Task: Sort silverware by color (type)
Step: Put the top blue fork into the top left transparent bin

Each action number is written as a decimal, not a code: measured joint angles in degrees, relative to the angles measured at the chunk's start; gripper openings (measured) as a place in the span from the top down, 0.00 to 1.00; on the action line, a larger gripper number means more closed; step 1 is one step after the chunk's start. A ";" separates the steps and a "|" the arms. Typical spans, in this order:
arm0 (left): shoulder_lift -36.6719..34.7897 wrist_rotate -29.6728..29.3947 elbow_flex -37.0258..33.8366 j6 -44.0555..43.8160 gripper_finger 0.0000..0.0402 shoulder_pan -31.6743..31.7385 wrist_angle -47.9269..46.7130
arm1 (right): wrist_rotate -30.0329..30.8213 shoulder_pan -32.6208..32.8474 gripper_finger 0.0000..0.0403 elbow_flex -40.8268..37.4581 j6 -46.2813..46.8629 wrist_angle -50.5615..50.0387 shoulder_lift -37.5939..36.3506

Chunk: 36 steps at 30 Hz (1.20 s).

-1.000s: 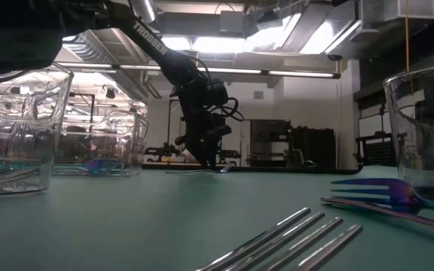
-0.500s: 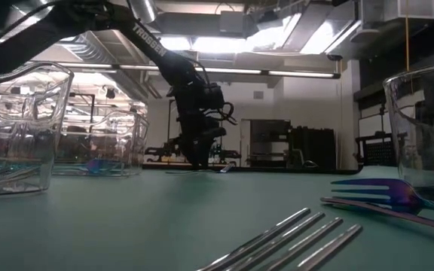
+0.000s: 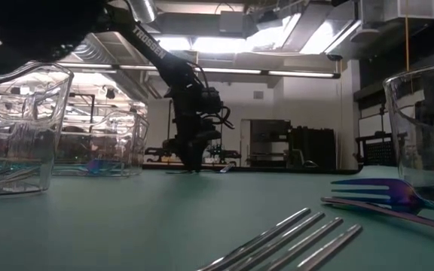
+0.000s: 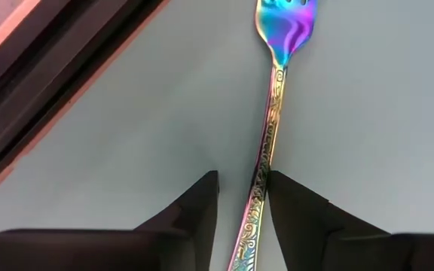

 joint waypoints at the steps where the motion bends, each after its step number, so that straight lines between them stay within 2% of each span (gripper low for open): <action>1: 0.02 -0.05 0.00 0.06 0.73 0.00 0.01 | 0.00 0.02 0.76 0.00 0.00 -0.02 0.00; 17: 0.21 -0.71 -0.15 1.03 0.96 0.02 0.21 | 0.00 0.02 0.76 0.00 0.00 -0.02 0.00; 26: 0.15 -0.99 0.60 0.98 0.96 -0.02 -0.55 | 0.00 0.01 0.76 0.00 0.00 -0.02 0.00; 36: 0.56 -0.45 11.27 0.79 0.96 -1.43 -9.32 | 0.00 0.02 0.76 0.00 0.00 -0.01 0.00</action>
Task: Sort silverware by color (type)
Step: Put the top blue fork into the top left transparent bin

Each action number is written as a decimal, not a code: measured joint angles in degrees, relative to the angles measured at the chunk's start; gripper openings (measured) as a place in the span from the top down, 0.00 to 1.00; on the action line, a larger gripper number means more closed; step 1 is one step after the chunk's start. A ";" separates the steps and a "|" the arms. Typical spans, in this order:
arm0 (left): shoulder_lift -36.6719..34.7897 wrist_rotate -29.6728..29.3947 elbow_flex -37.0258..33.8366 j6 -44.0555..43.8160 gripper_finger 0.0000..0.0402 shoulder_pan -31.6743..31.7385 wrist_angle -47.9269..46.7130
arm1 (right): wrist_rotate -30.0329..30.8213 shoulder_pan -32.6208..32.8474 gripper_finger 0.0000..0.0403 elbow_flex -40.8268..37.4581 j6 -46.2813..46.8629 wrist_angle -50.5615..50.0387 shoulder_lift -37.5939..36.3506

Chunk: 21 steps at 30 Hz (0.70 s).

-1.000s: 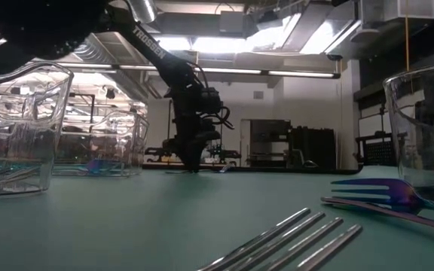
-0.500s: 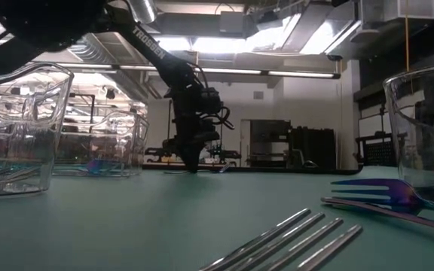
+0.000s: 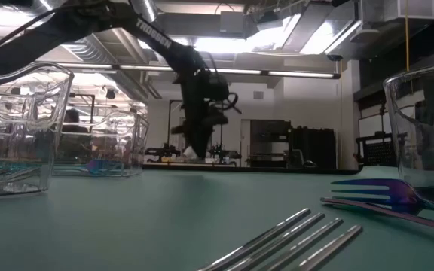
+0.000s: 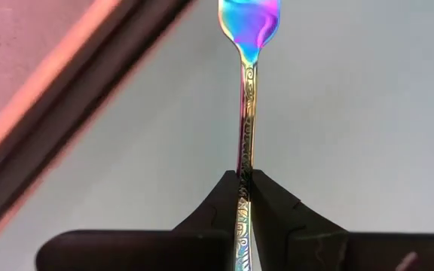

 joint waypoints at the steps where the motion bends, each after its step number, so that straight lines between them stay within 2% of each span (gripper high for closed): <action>1: -0.01 0.04 1.26 0.01 0.96 -0.24 -1.15 | 0.00 0.00 0.76 0.00 -0.06 -0.01 0.00; 16: -0.13 0.18 24.97 2.89 0.96 -6.11 -25.85 | 0.00 0.00 0.76 0.00 -0.35 0.01 0.00; 21: -3.12 0.64 24.73 3.23 0.96 -9.78 -30.32 | -0.04 -0.02 0.76 0.00 -0.35 0.01 -0.02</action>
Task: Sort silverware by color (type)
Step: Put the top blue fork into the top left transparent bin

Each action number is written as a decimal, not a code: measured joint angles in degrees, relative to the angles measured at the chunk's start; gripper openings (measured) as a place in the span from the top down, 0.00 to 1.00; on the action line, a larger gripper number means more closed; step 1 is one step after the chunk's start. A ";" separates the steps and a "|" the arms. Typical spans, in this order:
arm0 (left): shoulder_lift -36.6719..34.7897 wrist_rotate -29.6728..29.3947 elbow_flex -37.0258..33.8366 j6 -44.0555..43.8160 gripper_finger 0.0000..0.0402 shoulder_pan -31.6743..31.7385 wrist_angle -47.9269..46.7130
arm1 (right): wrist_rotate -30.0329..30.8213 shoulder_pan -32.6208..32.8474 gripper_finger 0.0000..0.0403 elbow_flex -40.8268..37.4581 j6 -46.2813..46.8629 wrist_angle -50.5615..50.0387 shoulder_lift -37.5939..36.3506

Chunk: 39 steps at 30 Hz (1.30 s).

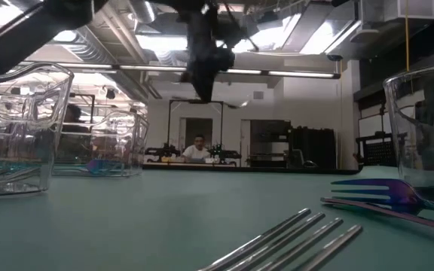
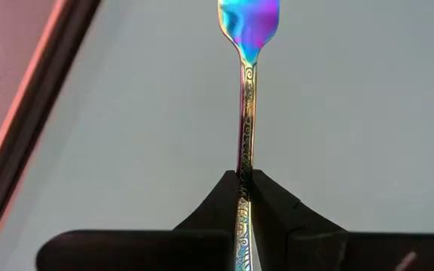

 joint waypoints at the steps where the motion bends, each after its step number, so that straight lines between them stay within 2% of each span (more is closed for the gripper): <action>1: -0.65 -0.04 0.00 0.00 0.96 -0.74 -1.01 | -0.01 0.02 0.76 0.00 0.00 0.04 0.00; 5: -2.61 -0.69 -0.01 -0.01 0.96 -3.36 -4.74 | -1.06 0.01 0.76 0.00 -0.02 0.04 0.00; 12: -8.00 -0.58 -0.13 -0.07 0.96 -8.46 -4.51 | -2.17 0.01 0.76 0.00 1.21 0.01 0.00; 19: -16.58 -1.12 -0.19 -0.39 0.96 -13.71 -4.57 | -3.06 0.02 0.76 0.00 3.27 0.08 0.00; 22: -21.34 -2.63 -2.31 -1.11 0.96 -15.62 -4.51 | -3.04 0.00 0.76 0.00 5.33 0.28 0.00; 27: -32.90 -9.28 -13.96 -4.88 0.96 -18.36 -4.47 | -3.04 0.02 0.76 0.00 8.15 1.39 0.00; 35: -53.15 -14.16 -40.66 -15.10 0.96 -21.12 -3.32 | -2.98 0.02 0.76 0.02 8.80 7.43 0.36; 39: -61.24 -14.66 -52.98 -16.44 0.96 -21.51 0.80 | -2.96 0.02 0.76 0.02 8.79 10.62 1.48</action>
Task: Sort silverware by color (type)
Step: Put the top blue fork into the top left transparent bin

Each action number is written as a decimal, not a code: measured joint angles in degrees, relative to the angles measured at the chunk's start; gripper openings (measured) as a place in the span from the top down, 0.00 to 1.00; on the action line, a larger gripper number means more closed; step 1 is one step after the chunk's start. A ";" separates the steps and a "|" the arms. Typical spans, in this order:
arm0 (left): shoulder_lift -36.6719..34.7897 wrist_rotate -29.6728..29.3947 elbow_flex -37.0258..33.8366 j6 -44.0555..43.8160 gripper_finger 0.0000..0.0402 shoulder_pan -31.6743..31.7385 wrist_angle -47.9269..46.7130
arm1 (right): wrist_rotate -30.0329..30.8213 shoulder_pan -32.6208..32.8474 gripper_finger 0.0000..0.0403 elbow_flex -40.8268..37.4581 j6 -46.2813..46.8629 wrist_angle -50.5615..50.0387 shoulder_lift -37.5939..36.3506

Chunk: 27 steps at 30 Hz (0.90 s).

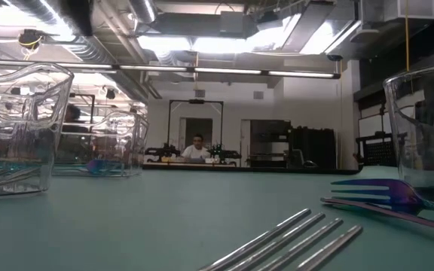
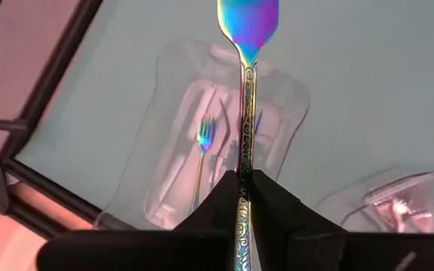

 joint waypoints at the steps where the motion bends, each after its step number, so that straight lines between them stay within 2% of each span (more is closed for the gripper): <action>1: -1.55 -0.18 -2.83 0.03 0.96 0.00 1.25 | -0.05 -0.02 0.76 0.00 0.02 0.80 0.40; 7: -7.90 -2.39 -17.16 1.25 0.96 0.09 8.87 | -1.98 -0.02 0.76 0.00 0.04 5.82 3.19; 16: -8.26 -2.41 -32.92 1.35 0.96 0.09 19.80 | -4.58 -0.02 0.76 0.00 0.11 6.42 6.81; 21: -8.28 -2.41 -37.91 1.10 0.96 0.09 21.49 | -4.93 -0.01 0.76 0.00 0.20 7.58 8.02; 27: -8.28 -2.40 -41.19 -0.50 0.96 0.09 21.49 | -8.20 0.00 0.76 0.00 0.24 9.61 8.18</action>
